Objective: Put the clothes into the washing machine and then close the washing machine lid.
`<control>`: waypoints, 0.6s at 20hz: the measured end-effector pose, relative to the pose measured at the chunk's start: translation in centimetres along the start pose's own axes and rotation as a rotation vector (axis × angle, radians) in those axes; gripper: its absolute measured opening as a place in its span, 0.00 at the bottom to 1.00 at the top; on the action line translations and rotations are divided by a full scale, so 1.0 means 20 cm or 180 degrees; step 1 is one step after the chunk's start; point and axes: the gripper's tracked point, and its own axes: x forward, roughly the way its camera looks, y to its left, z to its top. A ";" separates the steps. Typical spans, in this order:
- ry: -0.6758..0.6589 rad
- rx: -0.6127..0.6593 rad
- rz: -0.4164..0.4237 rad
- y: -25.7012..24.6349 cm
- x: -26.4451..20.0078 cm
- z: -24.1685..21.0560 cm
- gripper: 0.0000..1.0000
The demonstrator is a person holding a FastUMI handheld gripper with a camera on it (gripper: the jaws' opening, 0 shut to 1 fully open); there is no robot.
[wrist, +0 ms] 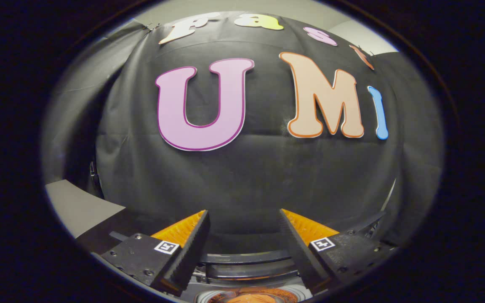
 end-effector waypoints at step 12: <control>0.0038 0.0007 -0.0046 -0.01 -0.14 -0.04 0.98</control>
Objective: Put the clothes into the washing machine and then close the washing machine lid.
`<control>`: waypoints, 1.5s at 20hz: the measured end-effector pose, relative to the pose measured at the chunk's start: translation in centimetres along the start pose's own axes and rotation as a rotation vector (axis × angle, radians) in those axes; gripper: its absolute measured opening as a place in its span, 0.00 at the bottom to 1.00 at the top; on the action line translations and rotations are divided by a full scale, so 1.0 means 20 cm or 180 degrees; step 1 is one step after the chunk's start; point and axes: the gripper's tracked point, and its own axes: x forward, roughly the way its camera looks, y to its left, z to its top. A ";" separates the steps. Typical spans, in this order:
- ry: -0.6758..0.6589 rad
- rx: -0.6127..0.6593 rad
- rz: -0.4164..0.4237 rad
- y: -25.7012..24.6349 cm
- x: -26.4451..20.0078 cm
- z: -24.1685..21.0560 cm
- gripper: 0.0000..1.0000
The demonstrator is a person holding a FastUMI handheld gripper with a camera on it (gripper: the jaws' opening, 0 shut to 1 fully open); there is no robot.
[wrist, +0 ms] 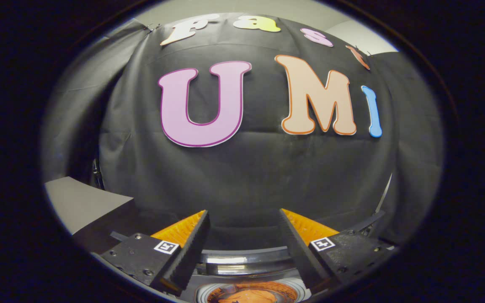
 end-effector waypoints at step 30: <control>0.0533 0.0221 0.0150 -0.06 -0.20 -0.38 0.98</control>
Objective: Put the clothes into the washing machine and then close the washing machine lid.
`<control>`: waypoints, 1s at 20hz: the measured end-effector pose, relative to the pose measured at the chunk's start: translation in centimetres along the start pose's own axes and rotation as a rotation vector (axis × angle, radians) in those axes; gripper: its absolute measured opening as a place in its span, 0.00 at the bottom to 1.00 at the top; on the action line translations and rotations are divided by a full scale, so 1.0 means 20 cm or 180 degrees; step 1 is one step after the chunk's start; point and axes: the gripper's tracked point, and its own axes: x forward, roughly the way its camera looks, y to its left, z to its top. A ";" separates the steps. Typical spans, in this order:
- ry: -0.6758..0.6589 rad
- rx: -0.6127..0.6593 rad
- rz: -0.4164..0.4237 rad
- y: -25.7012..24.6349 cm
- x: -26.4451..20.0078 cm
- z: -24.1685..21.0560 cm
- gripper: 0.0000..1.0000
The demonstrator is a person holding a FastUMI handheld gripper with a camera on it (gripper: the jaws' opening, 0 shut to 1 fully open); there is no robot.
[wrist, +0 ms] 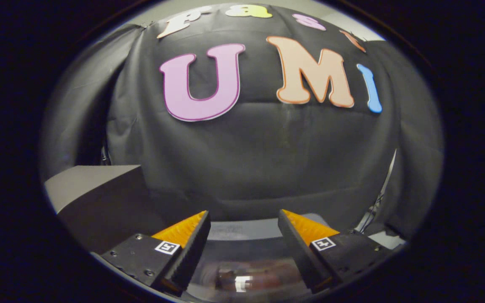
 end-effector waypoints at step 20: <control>-0.0298 -0.0145 0.0025 -0.05 -0.41 -0.07 0.97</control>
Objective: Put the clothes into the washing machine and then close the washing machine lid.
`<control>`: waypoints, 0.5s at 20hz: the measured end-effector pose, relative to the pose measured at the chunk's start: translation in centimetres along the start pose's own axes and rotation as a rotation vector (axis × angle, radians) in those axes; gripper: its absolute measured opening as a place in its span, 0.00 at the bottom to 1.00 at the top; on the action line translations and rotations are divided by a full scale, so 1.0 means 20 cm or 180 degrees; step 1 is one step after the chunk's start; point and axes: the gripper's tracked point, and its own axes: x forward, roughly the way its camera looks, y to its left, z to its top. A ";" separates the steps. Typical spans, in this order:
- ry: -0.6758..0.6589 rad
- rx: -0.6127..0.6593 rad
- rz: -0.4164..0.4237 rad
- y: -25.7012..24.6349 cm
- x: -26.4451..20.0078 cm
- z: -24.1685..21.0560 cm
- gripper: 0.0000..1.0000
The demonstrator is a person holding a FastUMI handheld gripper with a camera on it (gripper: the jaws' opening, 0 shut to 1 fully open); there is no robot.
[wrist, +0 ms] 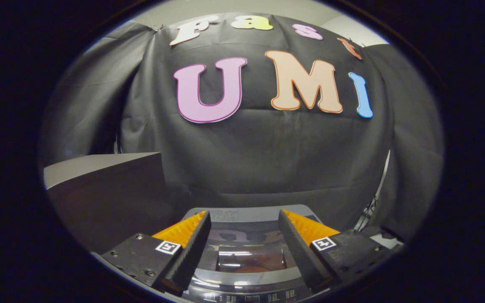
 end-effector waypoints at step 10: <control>-0.0272 0.0234 -0.0078 -0.07 -0.33 0.15 0.97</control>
